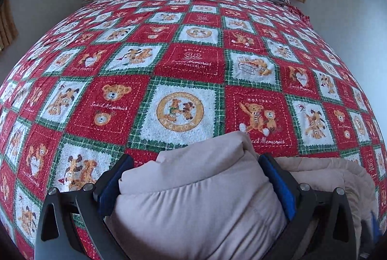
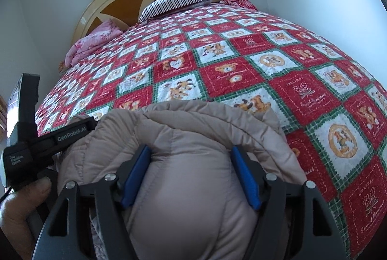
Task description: Fold large clothes
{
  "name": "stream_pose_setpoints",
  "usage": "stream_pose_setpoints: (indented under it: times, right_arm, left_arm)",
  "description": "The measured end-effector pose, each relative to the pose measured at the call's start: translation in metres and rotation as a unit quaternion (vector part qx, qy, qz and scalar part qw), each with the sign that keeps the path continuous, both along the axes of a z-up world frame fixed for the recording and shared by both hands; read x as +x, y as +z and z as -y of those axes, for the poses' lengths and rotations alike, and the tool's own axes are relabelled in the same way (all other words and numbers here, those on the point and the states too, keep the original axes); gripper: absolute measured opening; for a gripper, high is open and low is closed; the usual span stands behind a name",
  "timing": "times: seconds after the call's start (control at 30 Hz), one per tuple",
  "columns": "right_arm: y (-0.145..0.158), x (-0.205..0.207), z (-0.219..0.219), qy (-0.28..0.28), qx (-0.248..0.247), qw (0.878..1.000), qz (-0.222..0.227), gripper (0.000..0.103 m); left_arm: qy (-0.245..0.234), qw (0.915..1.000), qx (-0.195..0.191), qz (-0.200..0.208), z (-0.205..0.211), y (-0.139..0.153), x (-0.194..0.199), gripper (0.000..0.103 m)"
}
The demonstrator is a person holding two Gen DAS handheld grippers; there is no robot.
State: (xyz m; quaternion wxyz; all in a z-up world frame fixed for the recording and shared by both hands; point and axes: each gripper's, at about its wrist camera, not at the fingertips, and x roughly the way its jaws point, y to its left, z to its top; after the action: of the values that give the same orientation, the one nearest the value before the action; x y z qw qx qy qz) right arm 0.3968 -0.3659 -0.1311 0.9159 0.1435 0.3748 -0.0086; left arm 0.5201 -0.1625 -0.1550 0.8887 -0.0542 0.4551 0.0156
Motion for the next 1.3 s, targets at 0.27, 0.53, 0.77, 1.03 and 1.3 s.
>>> stream_pose_setpoints:
  times: [0.27, 0.53, 0.77, 1.03, 1.3]
  right_arm:
    - [0.046, -0.044, 0.035, -0.011, -0.024, 0.997, 0.073, 0.097]
    - [0.012, -0.046, 0.066, -0.009, 0.037, 0.999, 0.008, 0.097]
    - [-0.016, -0.033, 0.083, 0.016, 0.118, 0.992, -0.043, 0.097]
    - [-0.020, -0.037, 0.090, 0.030, 0.155, 0.987, -0.038, 0.095]
    - [-0.022, -0.038, 0.089, 0.048, 0.162, 0.985, -0.031, 0.084]
  left_arm:
    - [-0.007, 0.9997, -0.025, -0.002, -0.004, 0.001, 0.001, 0.102]
    - [-0.125, 0.9752, -0.178, 0.041, -0.061, 0.043, -0.059, 0.102]
    - [-0.194, 0.9670, -0.160, 0.041, -0.068, 0.035, -0.136, 0.102]
    - [-0.202, 0.9690, -0.110, 0.090, -0.044, 0.027, -0.151, 0.102]
    - [-0.205, 0.9673, -0.118, 0.092, -0.044, 0.018, -0.150, 0.102]
